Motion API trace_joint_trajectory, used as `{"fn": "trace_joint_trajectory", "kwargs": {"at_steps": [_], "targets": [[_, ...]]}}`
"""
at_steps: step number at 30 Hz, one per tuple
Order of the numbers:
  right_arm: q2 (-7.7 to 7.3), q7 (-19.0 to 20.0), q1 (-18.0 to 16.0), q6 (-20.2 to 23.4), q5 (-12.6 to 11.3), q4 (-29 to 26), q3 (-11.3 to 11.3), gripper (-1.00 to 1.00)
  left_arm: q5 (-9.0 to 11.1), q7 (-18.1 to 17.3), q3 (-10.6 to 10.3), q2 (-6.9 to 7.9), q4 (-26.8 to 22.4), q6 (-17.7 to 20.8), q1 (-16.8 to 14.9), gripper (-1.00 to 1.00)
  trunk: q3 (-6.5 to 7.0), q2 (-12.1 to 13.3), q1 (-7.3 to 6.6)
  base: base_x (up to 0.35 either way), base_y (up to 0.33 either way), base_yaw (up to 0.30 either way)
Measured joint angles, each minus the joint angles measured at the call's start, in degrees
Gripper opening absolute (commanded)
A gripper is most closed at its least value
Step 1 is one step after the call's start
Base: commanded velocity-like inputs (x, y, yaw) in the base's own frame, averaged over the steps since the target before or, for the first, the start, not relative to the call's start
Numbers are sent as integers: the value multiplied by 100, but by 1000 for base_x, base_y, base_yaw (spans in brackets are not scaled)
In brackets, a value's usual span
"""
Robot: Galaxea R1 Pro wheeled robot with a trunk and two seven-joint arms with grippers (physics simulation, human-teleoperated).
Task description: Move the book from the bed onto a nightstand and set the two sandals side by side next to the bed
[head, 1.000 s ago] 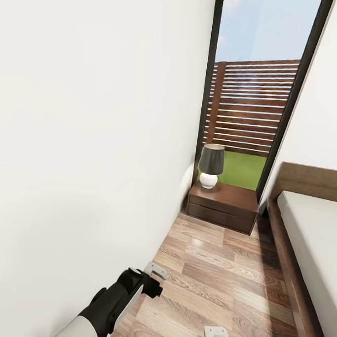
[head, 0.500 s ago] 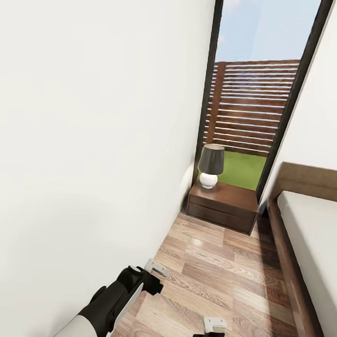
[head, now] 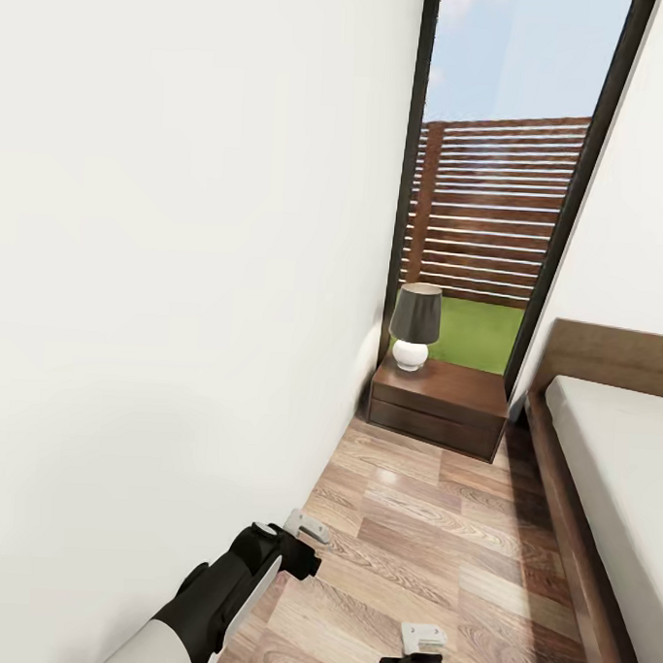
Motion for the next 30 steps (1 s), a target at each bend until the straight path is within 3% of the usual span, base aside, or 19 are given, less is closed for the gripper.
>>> {"fn": "trace_joint_trajectory", "kwargs": {"at_steps": [10, 19, 30], "targets": [[0, 0, -1, -1, 0, 7, 0, 100, -13, 1, 0, 1, -2, -6, 0, 100, 0, 0, 0, 0, 0, 0], [0, 0, -1, -1, 0, 14, 0, 100, -12, 1, 0, 1, -4, -14, 0, 100, -161, -360, 197, 0, 0, 0], [-1, 0, -1, -1, 0, 17, 0, 100, -16, 1, 0, 1, -6, -16, 0, 100, -197, -440, 241, 0, 0, 0]]}}
